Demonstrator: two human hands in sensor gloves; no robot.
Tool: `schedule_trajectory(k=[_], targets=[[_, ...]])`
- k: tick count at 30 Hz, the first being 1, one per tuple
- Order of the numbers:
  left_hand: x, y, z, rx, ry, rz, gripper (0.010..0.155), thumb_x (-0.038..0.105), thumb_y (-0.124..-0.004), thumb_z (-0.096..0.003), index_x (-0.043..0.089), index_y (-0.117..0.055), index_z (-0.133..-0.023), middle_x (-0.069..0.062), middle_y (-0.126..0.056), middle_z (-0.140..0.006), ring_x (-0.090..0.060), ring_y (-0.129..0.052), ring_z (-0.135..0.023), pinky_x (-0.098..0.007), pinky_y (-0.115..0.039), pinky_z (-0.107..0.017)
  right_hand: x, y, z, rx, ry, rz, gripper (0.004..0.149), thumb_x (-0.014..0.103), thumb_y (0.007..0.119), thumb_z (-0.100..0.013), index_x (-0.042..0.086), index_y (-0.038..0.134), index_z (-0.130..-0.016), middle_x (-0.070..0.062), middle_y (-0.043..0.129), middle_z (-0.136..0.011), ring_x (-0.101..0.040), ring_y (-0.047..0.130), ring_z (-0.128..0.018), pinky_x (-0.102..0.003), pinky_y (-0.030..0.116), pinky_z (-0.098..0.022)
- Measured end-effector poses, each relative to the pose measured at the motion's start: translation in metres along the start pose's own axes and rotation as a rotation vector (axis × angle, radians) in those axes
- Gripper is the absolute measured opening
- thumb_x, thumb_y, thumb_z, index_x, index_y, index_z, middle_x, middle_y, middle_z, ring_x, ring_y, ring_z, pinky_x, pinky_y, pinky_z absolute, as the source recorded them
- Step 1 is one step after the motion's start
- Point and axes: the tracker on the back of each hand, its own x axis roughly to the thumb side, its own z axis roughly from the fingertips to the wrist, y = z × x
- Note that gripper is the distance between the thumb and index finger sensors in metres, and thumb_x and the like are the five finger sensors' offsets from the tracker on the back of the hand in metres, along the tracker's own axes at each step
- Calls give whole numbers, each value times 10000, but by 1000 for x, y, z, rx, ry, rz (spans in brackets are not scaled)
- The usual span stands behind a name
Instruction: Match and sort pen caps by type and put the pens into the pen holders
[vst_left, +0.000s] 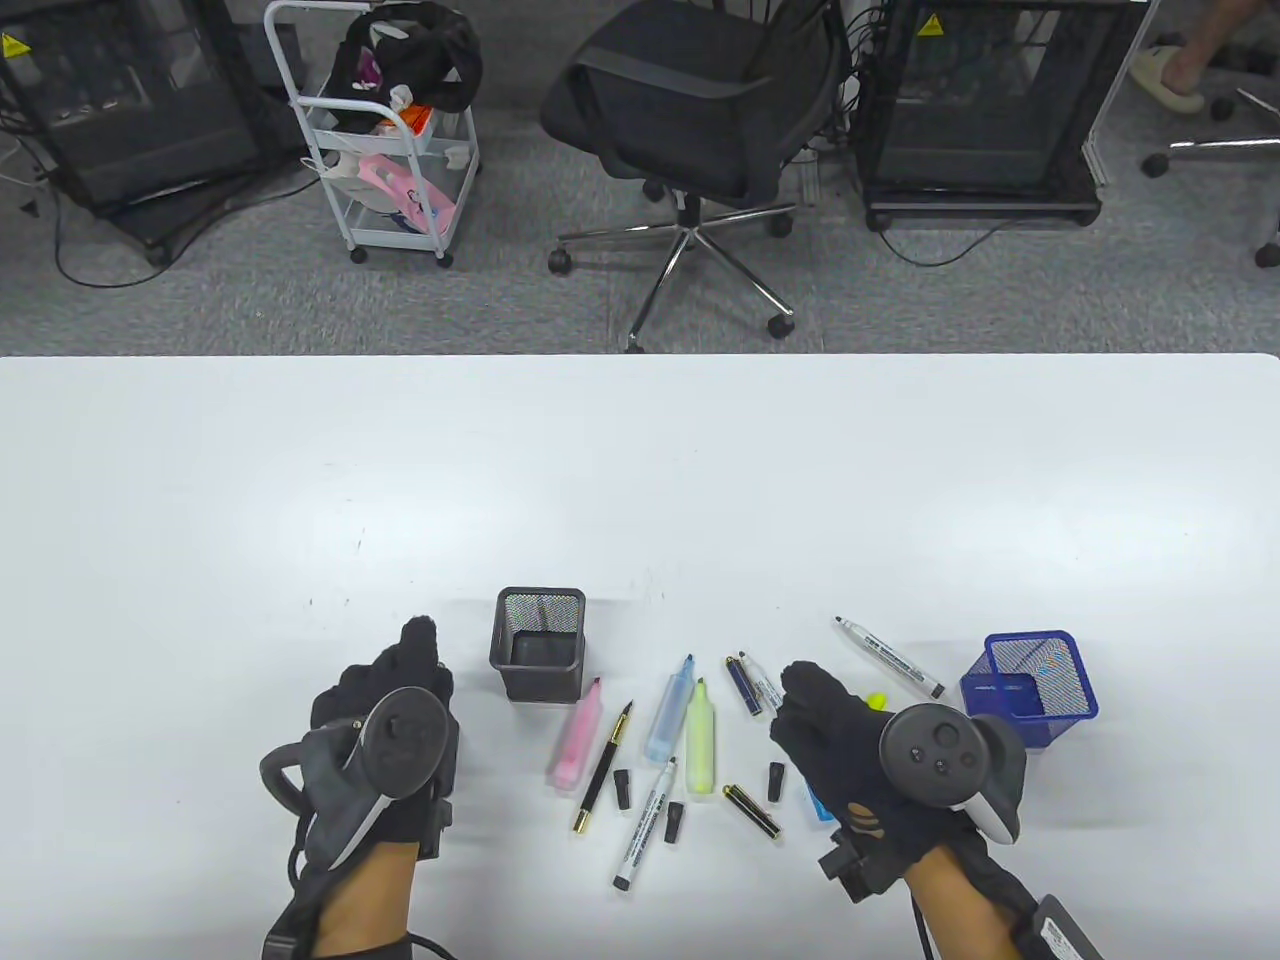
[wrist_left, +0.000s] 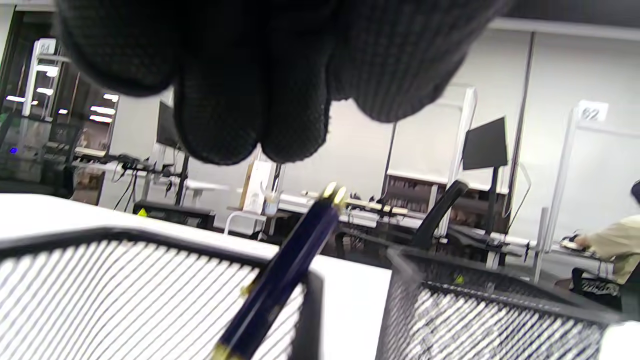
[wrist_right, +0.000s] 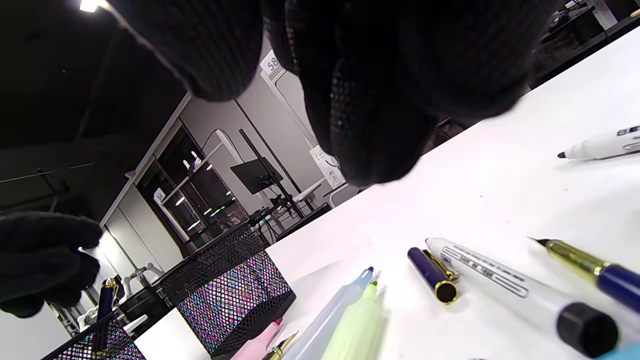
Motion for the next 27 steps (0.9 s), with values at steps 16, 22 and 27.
schedule_trajectory(k=[16, 22, 27], targets=[[92, -67, 17, -450, -242, -88, 546, 357, -922, -441, 123, -847, -928, -165, -1050, -794, -356, -1109, -582, -589, -867, -429, -4, -6, 1, -9, 2, 10, 621, 418, 857, -434, 54, 700, -913, -191, 988, -716, -280, 1108, -465, -342, 956, -293], [95, -99, 14, -502, -218, -230, 632, 361, -929, -437, 23, -829, -961, -179, -1025, -824, -367, -1102, -590, -604, -863, -420, -4, -5, 1, 6, 6, 20, 627, 424, 857, -434, 53, 698, -914, -192, 986, -719, -282, 1106, -470, -345, 954, -296], [99, -112, 14, -503, -204, -297, 660, 377, -938, -430, -10, -827, -953, -159, -1044, -777, -332, -1119, -519, -582, -878, -389, -4, -5, 0, 12, 9, 29, 630, 426, 857, -432, 53, 698, -914, -195, 987, -718, -282, 1108, -467, -345, 955, -294]])
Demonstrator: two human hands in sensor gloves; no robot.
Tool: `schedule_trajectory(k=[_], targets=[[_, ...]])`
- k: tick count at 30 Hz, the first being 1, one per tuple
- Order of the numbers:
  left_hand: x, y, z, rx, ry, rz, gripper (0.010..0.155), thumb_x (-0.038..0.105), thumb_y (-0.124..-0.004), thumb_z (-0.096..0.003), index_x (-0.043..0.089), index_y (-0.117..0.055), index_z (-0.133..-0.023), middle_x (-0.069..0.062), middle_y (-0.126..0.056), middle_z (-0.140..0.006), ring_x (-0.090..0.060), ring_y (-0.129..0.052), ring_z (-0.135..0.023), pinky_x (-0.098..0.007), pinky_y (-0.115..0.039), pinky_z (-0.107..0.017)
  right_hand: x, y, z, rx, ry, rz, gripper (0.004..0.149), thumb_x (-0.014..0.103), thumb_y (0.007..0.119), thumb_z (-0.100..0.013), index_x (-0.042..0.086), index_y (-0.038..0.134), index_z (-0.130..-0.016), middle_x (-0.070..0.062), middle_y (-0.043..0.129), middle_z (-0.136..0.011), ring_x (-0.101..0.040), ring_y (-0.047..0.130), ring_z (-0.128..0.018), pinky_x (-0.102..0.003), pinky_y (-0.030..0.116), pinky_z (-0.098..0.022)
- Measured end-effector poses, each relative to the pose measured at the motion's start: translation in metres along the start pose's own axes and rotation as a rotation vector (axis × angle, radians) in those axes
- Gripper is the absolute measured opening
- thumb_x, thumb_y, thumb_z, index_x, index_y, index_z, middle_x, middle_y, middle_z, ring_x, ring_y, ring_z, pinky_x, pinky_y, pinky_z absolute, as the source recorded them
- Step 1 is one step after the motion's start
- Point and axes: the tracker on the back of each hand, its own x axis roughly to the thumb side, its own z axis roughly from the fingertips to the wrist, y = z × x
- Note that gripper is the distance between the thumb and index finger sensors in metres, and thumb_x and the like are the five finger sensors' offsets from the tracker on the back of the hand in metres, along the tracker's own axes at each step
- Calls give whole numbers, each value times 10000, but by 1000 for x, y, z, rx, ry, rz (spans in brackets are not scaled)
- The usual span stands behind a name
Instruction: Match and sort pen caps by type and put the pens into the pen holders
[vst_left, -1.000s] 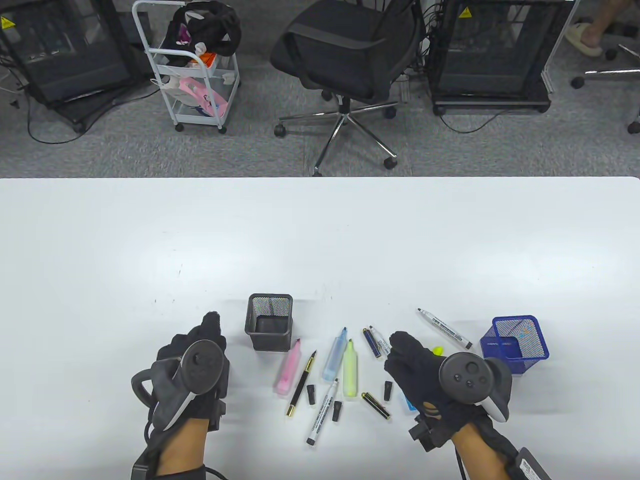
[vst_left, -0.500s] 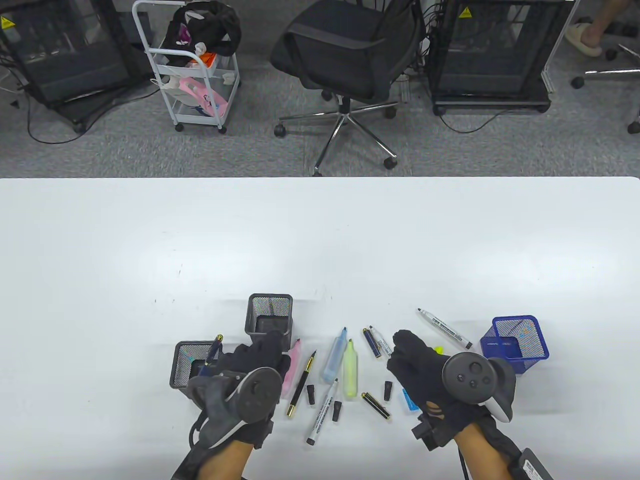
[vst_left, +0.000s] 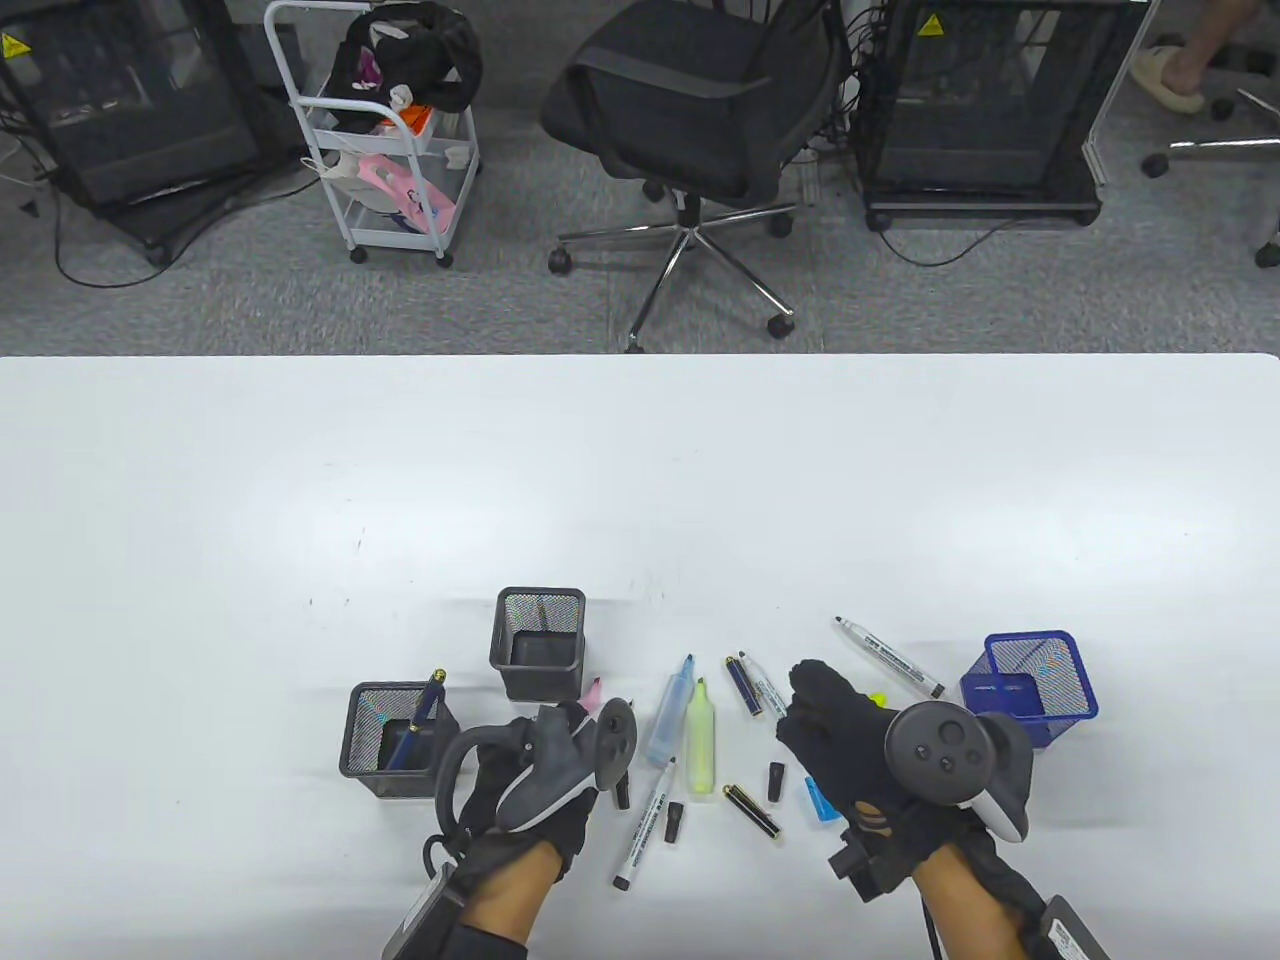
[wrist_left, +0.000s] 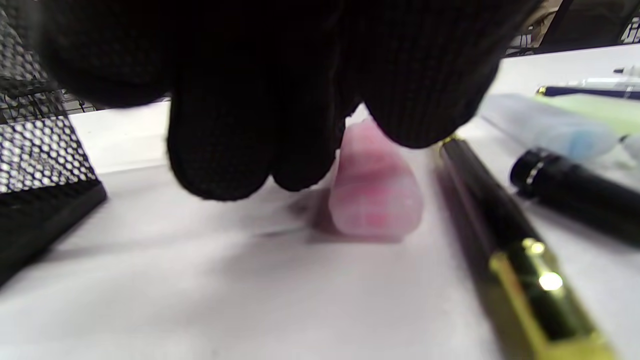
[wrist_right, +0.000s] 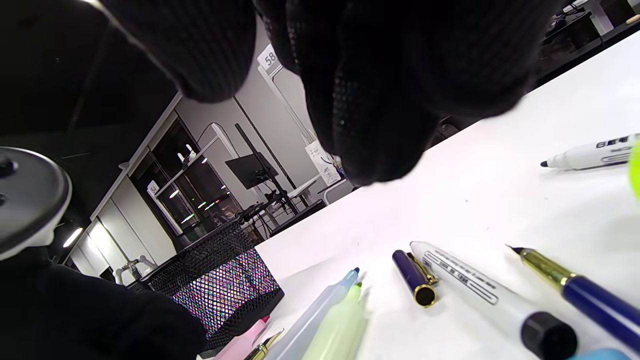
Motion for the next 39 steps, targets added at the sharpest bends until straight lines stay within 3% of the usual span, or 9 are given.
schedule_trajectory(k=[17, 25, 28, 33, 39], targets=[[2, -2, -3, -37, 47, 4, 715, 354, -956, -414, -41, -782, -985, -195, -1054, -749, -317, -1130, -483, -580, -892, -361, 0, 0, 0, -1, 12, 4, 631, 424, 861, -431, 53, 698, -914, -194, 986, -719, -283, 1108, -467, -346, 956, -294], [-4, -5, -4, -93, 59, 131, 797, 339, -972, -412, -78, -694, -1032, -235, -1015, -760, -331, -1060, -473, -639, -844, -404, -1, -2, 1, -11, 20, 1, 631, 425, 860, -432, 52, 698, -914, -194, 987, -718, -281, 1108, -467, -345, 956, -294], [-6, 10, 3, -53, 35, 186, 775, 330, -946, -421, -93, -712, -1027, -241, -989, -778, -332, -1029, -476, -654, -827, -417, -2, -6, 1, -28, 24, -8, 629, 423, 860, -432, 53, 698, -914, -193, 987, -718, -284, 1107, -468, -346, 955, -294], [-9, 40, 23, 81, -38, 288, 574, 349, -851, -455, 62, -772, -946, -212, -946, -774, -318, -971, -510, -660, -785, -457, -4, -9, 2, -39, 28, -11, 627, 422, 859, -433, 53, 699, -914, -193, 987, -718, -284, 1106, -468, -346, 955, -294], [-16, 61, 49, 209, -165, 448, 530, 374, -778, -487, 110, -746, -945, -205, -924, -826, -332, -979, -574, -650, -780, -473, -3, -10, 1, -40, 20, -5, 627, 421, 859, -433, 52, 700, -914, -193, 988, -718, -286, 1107, -466, -346, 955, -294]])
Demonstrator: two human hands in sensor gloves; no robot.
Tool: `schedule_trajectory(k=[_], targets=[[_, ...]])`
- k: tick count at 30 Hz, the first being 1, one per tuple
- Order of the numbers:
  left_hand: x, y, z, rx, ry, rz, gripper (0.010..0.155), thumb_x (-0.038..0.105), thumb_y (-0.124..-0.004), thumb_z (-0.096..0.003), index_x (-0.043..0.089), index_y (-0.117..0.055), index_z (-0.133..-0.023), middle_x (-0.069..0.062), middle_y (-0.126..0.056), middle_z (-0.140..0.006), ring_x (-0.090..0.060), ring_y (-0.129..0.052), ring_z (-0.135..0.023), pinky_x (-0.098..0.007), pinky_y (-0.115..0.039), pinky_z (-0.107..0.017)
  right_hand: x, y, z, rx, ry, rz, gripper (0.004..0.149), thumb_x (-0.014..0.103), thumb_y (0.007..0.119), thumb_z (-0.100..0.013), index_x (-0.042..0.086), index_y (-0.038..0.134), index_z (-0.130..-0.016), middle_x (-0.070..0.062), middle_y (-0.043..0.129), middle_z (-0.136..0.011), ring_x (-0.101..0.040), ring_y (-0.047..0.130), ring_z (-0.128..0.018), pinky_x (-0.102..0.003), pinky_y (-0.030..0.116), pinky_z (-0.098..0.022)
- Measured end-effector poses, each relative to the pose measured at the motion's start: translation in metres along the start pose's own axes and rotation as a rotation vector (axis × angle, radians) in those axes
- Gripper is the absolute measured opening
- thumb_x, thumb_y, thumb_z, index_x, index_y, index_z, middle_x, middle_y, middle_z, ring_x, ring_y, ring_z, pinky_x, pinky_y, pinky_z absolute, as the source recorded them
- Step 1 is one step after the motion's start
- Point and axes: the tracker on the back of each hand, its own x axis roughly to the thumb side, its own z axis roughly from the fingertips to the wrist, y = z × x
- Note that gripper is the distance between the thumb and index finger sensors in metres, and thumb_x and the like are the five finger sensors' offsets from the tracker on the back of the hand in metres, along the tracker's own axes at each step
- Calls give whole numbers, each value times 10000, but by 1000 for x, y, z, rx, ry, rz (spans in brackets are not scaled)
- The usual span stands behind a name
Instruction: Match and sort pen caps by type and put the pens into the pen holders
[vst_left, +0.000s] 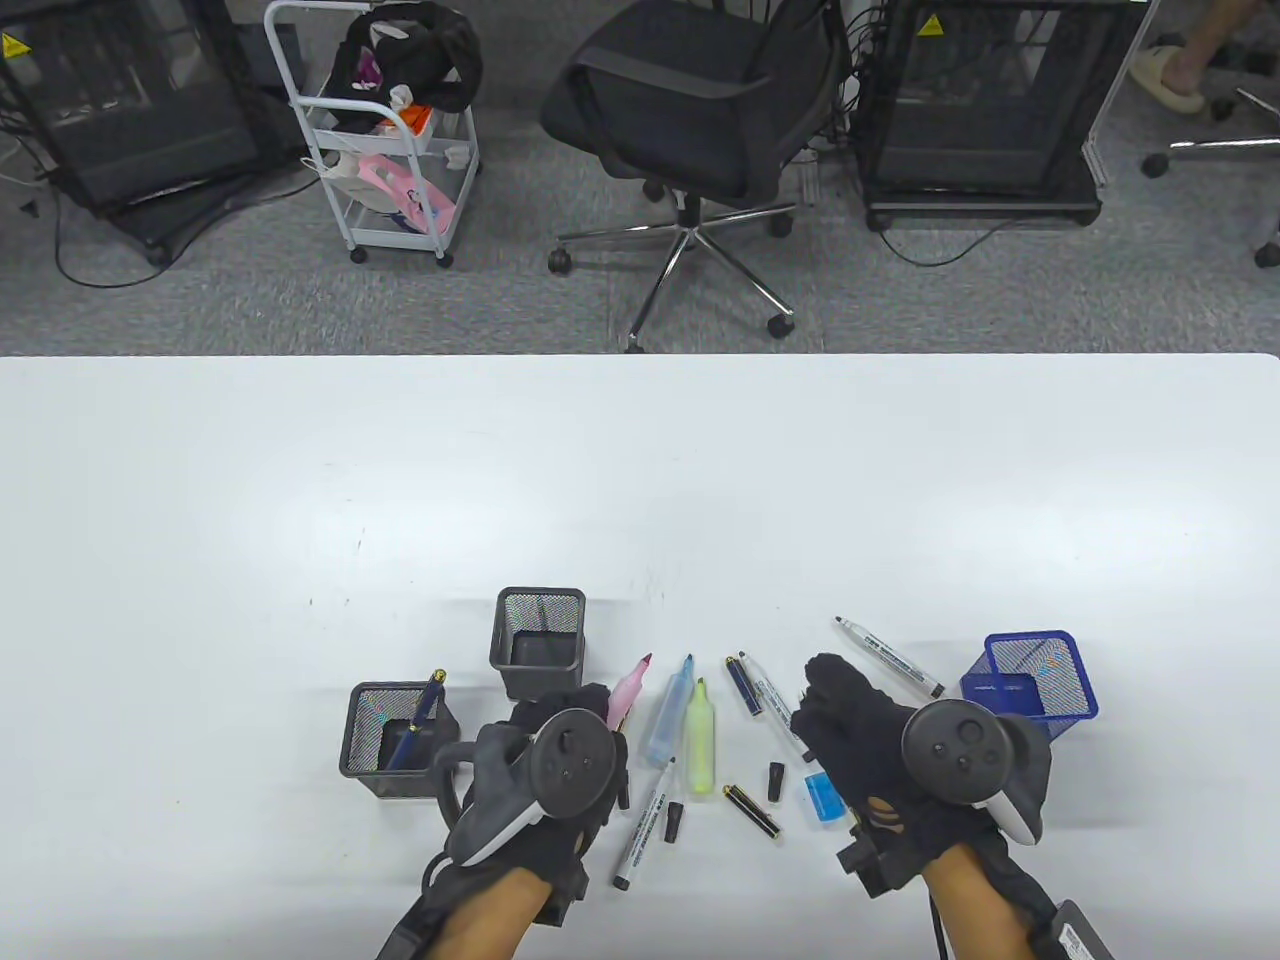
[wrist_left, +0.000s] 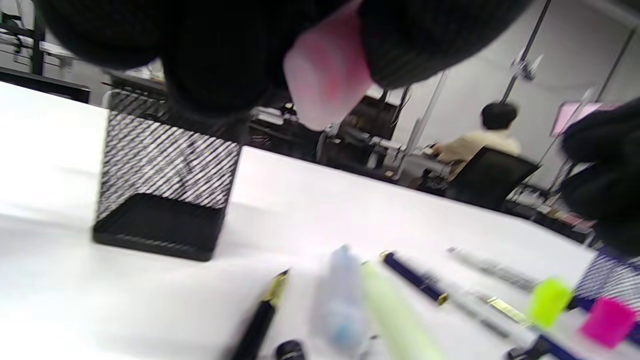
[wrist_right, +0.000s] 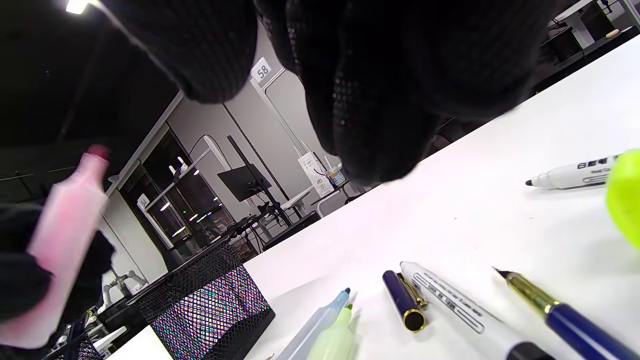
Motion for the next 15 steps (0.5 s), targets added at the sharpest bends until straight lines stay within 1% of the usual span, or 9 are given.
schedule_trajectory(k=[3, 4, 5, 8, 10, 15], targets=[[0, 4, 7, 48, -83, 97, 531, 386, -750, -499, 98, -714, -943, -236, -911, -877, -373, -1010, -631, -645, -791, -478, 1, 0, 0, 1, -6, 6, 627, 422, 859, -433, 53, 700, -914, -193, 987, -718, -286, 1106, -468, -346, 954, -294], [0, 4, 9, 105, -104, 146, 531, 379, -752, -497, 91, -708, -940, -242, -926, -859, -372, -1033, -609, -639, -804, -466, 2, 0, 1, 5, -9, 9, 627, 421, 860, -433, 52, 700, -914, -194, 986, -720, -284, 1106, -469, -346, 954, -294], [0, 4, 9, 138, -114, 174, 532, 372, -757, -491, 82, -710, -934, -229, -951, -828, -365, -1056, -581, -634, -819, -449, 3, 1, 1, 8, -12, 16, 627, 419, 861, -432, 52, 700, -914, -194, 988, -718, -284, 1107, -468, -347, 955, -293], [0, 0, 8, 122, -129, 249, 533, 366, -755, -496, 81, -694, -942, -223, -950, -809, -356, -1057, -565, -628, -817, -447, 3, 2, 1, 19, -17, 30, 625, 421, 860, -433, 54, 701, -914, -193, 987, -721, -283, 1106, -469, -346, 955, -293], [-1, -3, 7, 99, -127, 233, 534, 362, -755, -497, 83, -690, -948, -224, -944, -814, -359, -1054, -571, -633, -812, -454, 3, 2, 1, 24, -15, 35, 627, 421, 861, -432, 54, 701, -914, -192, 987, -721, -282, 1106, -471, -347, 954, -293], [-3, -6, 6, 83, -133, 225, 536, 363, -761, -497, 92, -690, -953, -215, -941, -818, -362, -1048, -579, -645, -801, -467, 4, 1, 1, 31, -7, 63, 629, 423, 865, -431, 54, 703, -915, -193, 984, -727, -288, 1104, -478, -352, 952, -298]])
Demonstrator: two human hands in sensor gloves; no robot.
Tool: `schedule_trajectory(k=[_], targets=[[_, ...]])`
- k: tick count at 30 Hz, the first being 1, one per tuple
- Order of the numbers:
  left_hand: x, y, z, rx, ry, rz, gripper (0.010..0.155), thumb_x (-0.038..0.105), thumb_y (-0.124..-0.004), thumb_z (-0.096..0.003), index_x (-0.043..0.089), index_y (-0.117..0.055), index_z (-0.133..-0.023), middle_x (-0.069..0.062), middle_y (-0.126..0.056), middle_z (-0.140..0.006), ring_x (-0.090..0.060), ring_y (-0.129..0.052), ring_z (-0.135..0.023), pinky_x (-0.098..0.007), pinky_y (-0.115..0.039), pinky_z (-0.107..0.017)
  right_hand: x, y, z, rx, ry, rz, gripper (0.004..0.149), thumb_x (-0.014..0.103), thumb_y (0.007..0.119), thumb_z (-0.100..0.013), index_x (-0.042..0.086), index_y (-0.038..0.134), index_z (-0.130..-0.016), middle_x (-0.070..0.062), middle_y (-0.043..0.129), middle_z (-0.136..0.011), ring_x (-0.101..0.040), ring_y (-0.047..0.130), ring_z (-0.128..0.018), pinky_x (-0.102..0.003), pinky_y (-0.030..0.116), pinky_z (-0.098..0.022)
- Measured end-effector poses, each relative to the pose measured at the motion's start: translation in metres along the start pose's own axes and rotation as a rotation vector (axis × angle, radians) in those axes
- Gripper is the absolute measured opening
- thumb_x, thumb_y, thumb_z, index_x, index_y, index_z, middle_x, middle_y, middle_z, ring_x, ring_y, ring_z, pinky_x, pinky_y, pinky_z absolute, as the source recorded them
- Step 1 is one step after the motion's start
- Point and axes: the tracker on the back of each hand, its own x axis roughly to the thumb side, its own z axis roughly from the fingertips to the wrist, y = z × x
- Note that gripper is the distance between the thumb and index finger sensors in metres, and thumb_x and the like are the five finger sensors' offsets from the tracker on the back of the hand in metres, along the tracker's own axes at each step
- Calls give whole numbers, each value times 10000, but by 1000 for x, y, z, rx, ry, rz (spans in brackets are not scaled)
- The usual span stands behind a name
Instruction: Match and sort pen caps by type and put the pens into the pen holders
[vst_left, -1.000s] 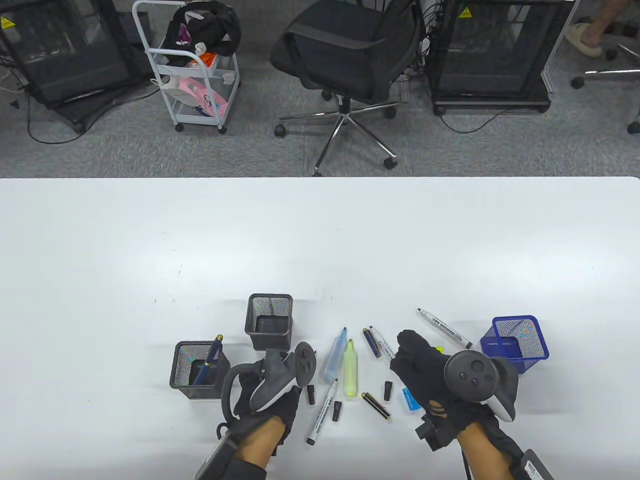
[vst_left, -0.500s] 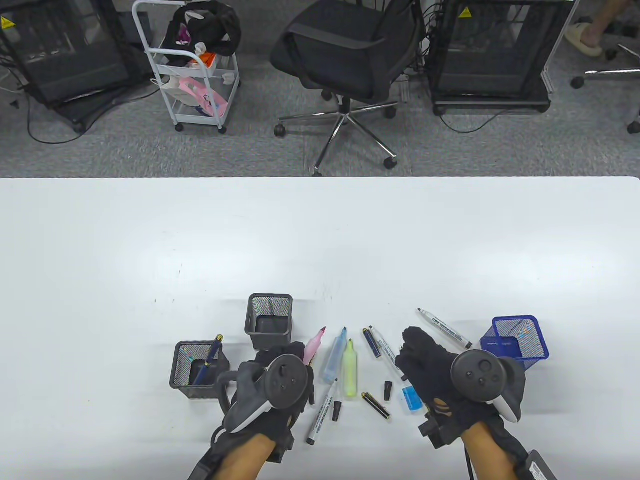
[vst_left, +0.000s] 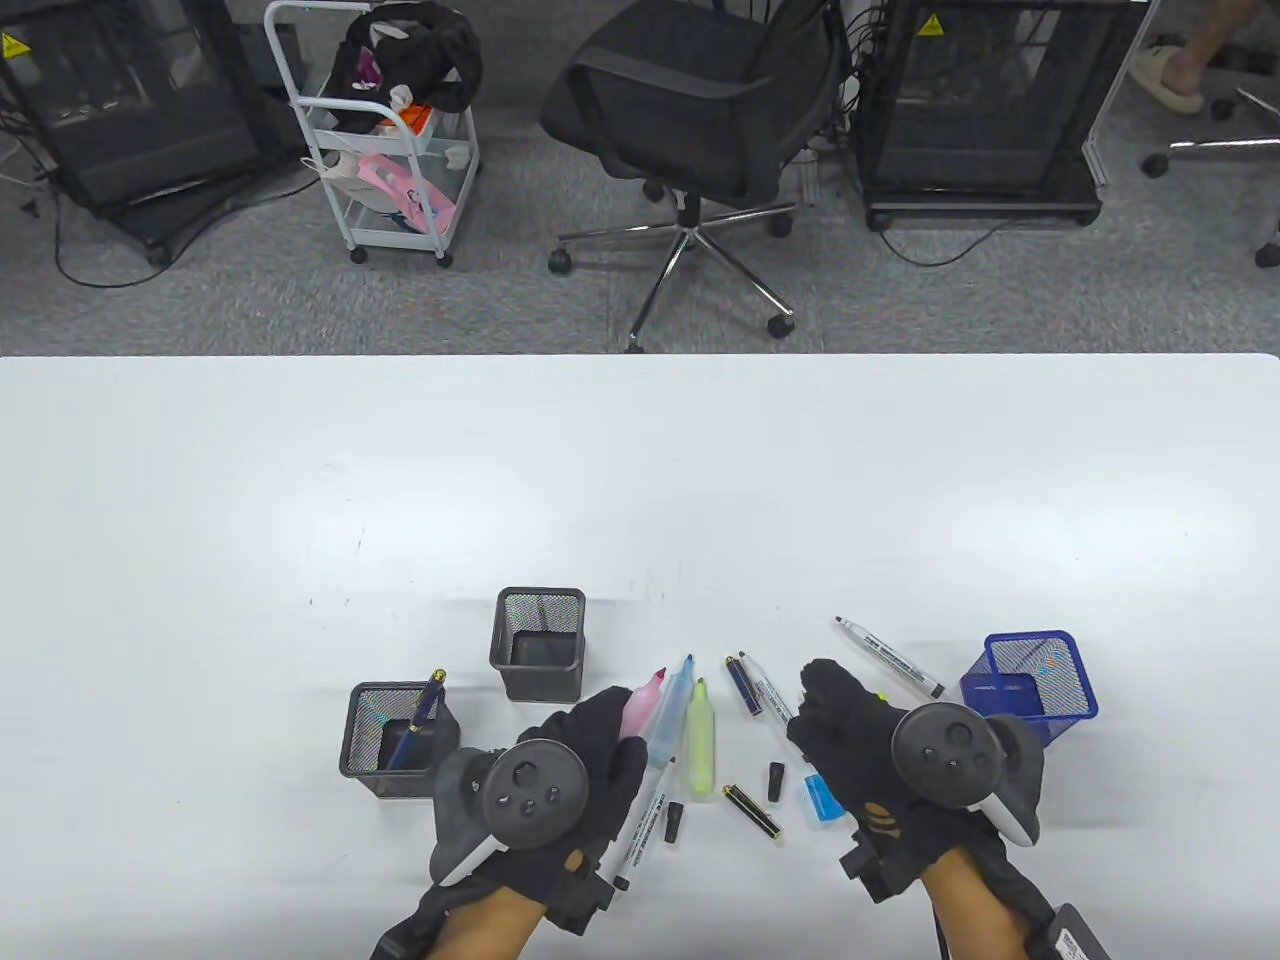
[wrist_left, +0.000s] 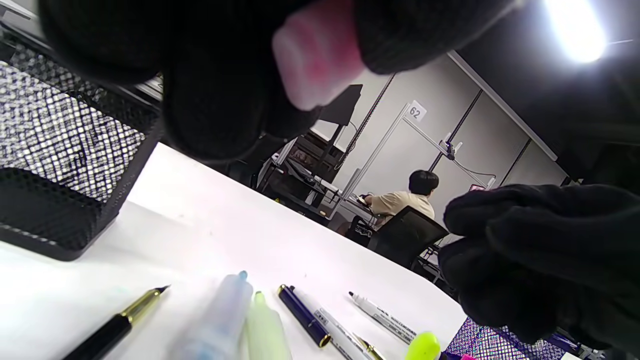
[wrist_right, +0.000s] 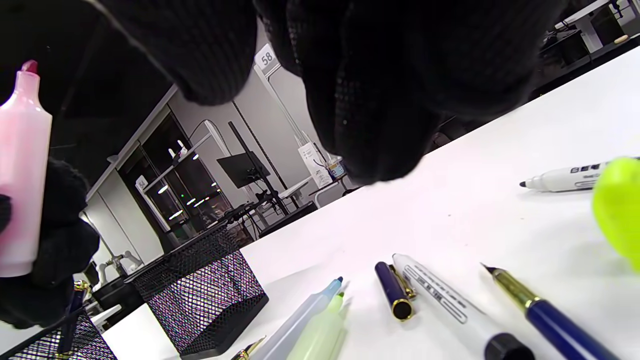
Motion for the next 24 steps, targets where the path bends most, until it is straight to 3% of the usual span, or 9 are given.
schedule_trajectory(k=[6, 11, 18, 24], targets=[[-2, -2, 0, -29, -4, -14, 538, 368, -770, -496, 93, -701, -954, -210, -949, -809, -361, -1049, -571, -648, -800, -470, 5, -19, 0, -18, 47, 151, 630, 403, 897, -425, 62, 710, -921, -200, 969, -759, -309, 1091, -514, -379, 942, -323], [1, -1, 0, -28, -16, -16, 539, 369, -772, -495, 95, -703, -954, -211, -950, -809, -362, -1049, -572, -648, -799, -470, 12, -28, -9, 5, 177, 466, 623, 361, 933, -410, 70, 726, -920, -207, 966, -767, -319, 1086, -522, -386, 936, -322], [7, -2, 0, -47, -44, -46, 538, 369, -772, -496, 99, -705, -956, -209, -951, -812, -363, -1049, -575, -648, -799, -471, -6, 0, -24, 223, 380, 789, 613, 328, 965, -396, 103, 743, -922, -192, 951, -804, -326, 1069, -553, -380, 923, -329], [7, -4, 0, -57, -47, -47, 537, 370, -773, -496, 98, -707, -955, -208, -952, -811, -362, -1049, -573, -647, -800, -470, -26, 14, -25, 280, 487, 906, 622, 318, 984, -393, 111, 745, -929, -200, 951, -826, -327, 1063, -569, -359, 916, -309]])
